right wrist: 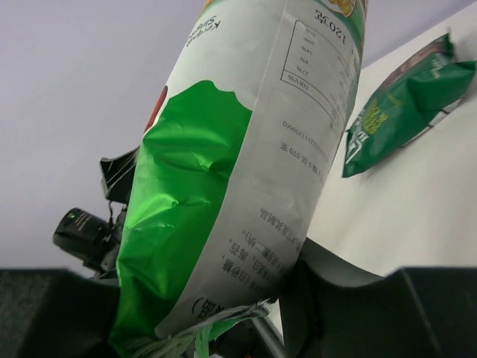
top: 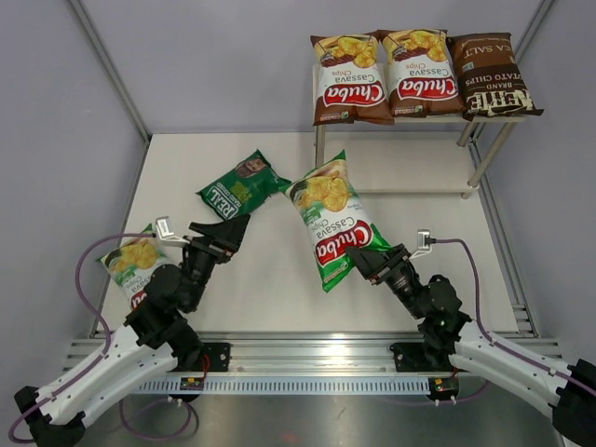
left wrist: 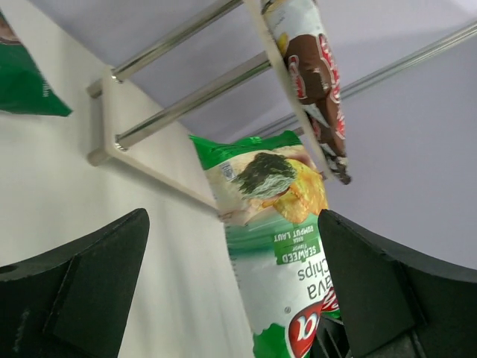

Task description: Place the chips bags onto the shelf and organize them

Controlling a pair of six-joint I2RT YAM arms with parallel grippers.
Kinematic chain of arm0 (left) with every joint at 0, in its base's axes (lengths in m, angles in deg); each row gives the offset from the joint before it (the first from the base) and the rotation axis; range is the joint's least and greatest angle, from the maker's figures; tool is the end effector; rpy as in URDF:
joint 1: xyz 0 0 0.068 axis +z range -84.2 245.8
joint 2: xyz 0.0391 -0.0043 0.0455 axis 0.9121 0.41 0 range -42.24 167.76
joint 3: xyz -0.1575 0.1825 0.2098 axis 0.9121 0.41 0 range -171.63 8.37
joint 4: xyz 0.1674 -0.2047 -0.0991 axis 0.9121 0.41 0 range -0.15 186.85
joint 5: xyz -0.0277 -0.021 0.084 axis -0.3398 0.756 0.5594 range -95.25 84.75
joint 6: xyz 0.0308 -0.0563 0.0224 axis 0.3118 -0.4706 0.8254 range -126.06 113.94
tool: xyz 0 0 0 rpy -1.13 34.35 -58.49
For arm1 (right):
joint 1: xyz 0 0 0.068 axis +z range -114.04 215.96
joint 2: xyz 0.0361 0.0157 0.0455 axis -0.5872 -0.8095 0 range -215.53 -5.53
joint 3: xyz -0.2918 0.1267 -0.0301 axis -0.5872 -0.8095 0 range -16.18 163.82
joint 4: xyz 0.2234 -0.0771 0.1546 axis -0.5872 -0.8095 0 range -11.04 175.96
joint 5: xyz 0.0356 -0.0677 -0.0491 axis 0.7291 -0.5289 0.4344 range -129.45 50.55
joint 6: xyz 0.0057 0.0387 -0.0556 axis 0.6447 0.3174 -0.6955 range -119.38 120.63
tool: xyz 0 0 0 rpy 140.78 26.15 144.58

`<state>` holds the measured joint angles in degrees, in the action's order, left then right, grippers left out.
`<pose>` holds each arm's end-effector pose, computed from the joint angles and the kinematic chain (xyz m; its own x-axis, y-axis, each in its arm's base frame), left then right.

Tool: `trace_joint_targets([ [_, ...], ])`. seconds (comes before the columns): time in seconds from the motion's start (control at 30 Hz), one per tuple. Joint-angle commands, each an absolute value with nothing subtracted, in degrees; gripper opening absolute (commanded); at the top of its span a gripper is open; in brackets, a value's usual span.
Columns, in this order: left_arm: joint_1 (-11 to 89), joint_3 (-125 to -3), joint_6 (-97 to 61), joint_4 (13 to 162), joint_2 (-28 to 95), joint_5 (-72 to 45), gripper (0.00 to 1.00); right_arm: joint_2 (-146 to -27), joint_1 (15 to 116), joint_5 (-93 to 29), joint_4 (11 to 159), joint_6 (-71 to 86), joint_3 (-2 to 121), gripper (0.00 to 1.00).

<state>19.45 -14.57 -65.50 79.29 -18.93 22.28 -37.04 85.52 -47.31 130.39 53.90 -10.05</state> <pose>0.1021 -0.0705 0.3170 -0.2200 -0.8757 -0.4298 0.2719 0.3681 -0.8891 0.0980 0.1034 0.2580 -0.4105 0.7424 -0.5295 -0.5705 0.2439 0.7843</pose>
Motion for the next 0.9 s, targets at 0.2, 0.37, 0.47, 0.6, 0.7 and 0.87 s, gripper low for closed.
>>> trace_joint_targets([
  [0.2, 19.7, -30.6, -51.6, 108.5, -12.6, 21.0, 0.99, -35.6, 80.0, -59.4, 124.9, 50.6, -7.7, 0.12],
  [0.37, 19.8, -35.5, -48.3, 114.8, -9.5, 18.3, 0.99, -43.1, 64.1, -47.1, 133.1, 60.1, -7.5, 0.11],
  [0.47, 19.9, -35.9, -46.6, 116.3, -10.8, 16.9, 0.99, -47.6, 58.9, -43.9, 134.4, 58.3, -4.9, 0.12],
  [0.6, 20.0, -39.1, -42.3, 119.0, -11.0, 11.3, 0.99, -60.4, 52.6, -39.7, 141.1, 57.2, -1.1, 0.12],
  [0.7, 20.0, -41.7, -38.0, 122.6, -9.4, 4.4, 0.99, -71.0, 47.7, -35.3, 150.0, 57.8, 1.8, 0.12],
  [0.87, 20.0, -49.1, -33.4, 131.8, -6.9, 1.0, 0.99, -87.9, 42.9, -28.2, 162.5, 59.2, 9.0, 0.13],
])
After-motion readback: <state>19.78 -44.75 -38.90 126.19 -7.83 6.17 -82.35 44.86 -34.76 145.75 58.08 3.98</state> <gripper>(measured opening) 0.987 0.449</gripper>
